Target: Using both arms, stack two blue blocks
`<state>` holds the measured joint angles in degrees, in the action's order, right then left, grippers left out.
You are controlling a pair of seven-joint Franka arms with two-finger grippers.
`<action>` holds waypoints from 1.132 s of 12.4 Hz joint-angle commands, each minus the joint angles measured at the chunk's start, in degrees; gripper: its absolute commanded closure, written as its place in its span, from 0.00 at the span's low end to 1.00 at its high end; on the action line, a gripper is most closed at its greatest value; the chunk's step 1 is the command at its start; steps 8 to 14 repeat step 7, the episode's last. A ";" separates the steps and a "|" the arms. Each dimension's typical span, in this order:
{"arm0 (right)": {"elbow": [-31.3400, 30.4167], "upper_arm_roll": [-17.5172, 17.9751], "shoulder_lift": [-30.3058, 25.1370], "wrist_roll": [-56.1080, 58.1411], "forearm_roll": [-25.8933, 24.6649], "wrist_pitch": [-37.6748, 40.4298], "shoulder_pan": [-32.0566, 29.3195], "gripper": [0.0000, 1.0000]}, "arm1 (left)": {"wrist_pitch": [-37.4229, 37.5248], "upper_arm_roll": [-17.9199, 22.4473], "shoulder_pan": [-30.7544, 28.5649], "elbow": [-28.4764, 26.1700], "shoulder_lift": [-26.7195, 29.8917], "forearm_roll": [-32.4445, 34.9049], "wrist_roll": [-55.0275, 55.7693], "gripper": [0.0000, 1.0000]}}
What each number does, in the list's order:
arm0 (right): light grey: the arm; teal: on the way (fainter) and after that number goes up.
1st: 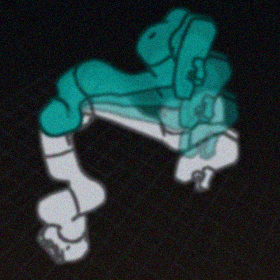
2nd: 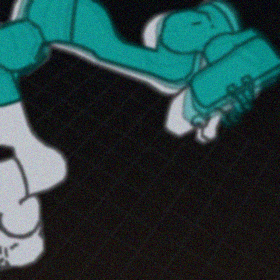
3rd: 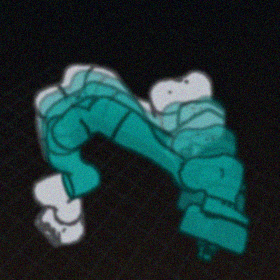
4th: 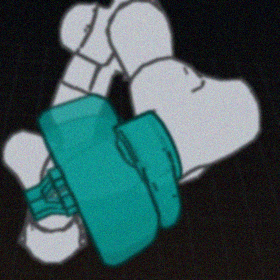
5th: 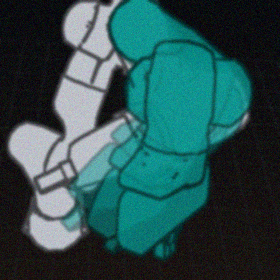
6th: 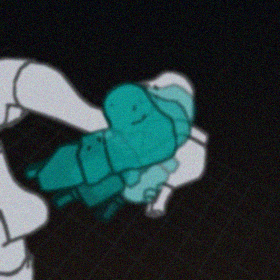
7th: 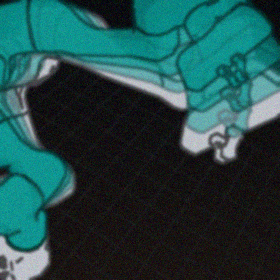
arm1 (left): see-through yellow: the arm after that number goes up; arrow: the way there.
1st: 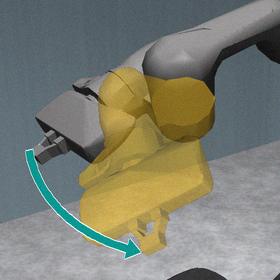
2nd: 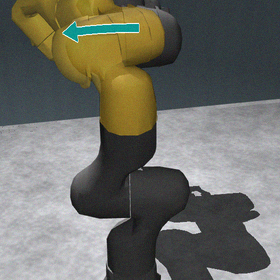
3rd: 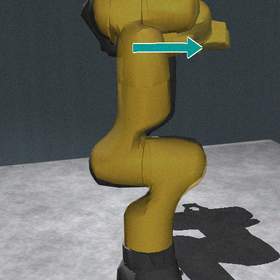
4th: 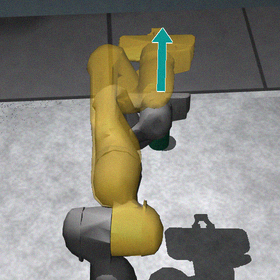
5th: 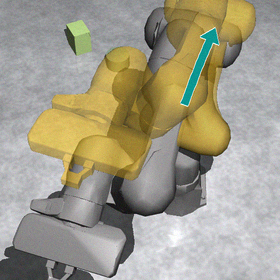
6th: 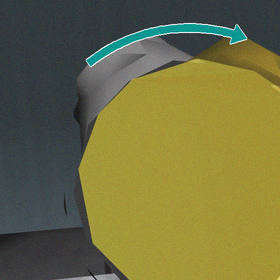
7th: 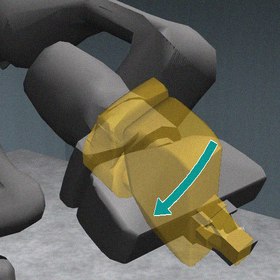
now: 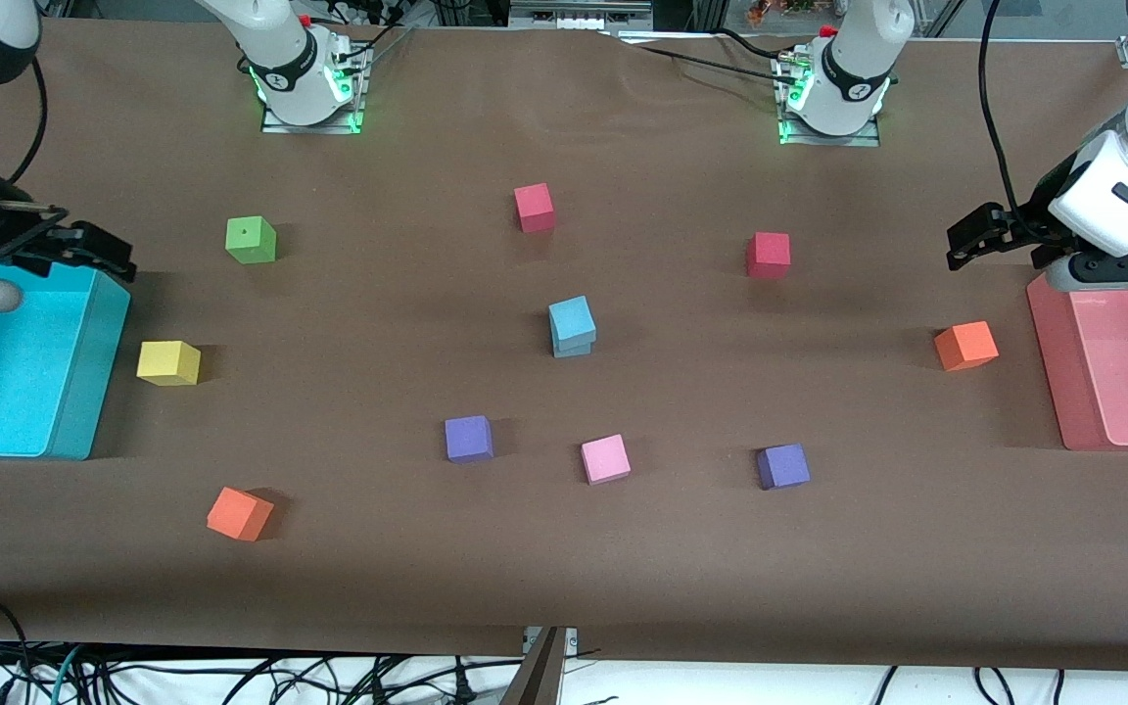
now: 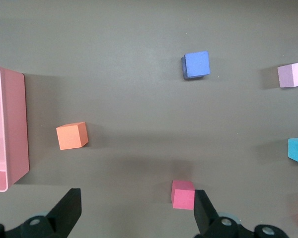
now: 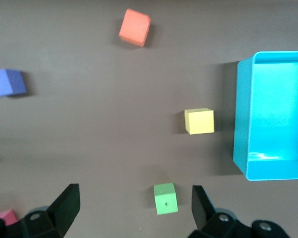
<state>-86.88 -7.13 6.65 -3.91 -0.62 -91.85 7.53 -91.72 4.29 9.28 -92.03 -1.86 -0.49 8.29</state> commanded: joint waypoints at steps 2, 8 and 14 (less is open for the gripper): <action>-5.04 7.30 -4.97 -0.48 -1.84 -0.35 -6.19 0.01 | 0.32 -0.25 0.03 -1.40 1.51 1.45 -0.82 0.00; -14.28 7.40 -10.69 0.13 -1.58 -7.03 -6.65 0.01 | 0.32 -0.34 0.03 -1.40 1.51 1.45 -0.74 0.00; -14.28 7.40 -10.69 0.13 -1.58 -7.03 -6.65 0.01 | 0.32 -0.34 0.03 -1.40 1.51 1.45 -0.74 0.00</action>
